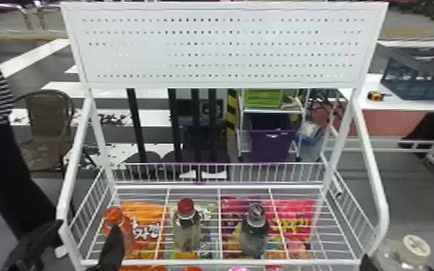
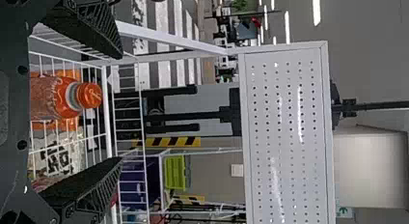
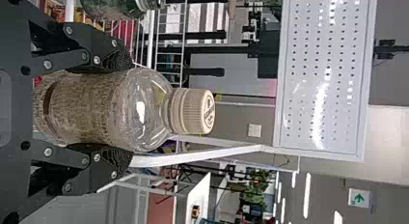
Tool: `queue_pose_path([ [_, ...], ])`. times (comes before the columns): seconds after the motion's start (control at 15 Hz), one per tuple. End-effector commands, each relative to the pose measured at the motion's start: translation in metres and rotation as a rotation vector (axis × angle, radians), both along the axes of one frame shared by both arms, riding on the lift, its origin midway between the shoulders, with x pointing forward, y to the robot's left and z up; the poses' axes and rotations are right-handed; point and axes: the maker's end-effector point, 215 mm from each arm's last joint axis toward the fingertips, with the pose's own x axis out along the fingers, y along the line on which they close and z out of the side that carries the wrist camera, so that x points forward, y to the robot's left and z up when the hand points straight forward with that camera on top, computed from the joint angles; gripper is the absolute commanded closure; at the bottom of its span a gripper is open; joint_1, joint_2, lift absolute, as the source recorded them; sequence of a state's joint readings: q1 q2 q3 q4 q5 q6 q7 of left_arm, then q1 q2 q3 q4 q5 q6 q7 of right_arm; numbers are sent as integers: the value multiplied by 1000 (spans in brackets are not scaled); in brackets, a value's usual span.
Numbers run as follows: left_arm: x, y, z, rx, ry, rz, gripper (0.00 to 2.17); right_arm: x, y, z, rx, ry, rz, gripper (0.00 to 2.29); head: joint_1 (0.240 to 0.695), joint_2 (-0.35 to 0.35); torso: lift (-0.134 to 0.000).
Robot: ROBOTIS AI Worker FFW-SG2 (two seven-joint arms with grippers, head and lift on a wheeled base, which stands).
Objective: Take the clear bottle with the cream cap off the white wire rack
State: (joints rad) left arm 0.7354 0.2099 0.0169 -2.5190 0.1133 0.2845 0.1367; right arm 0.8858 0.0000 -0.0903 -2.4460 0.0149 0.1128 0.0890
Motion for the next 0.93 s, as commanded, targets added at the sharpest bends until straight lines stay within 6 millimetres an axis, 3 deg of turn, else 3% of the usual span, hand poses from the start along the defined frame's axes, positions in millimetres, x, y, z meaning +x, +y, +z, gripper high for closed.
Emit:
queue_pose_path([
  [0.0,2,1,0,-3,-3,3,137,-11,2,9,9,-40,5,1720,499,0,0],
  [0.87,2,2,7,-11,-12,6,137,-8,2,13,27,-55,4,1720,499,0,0],
])
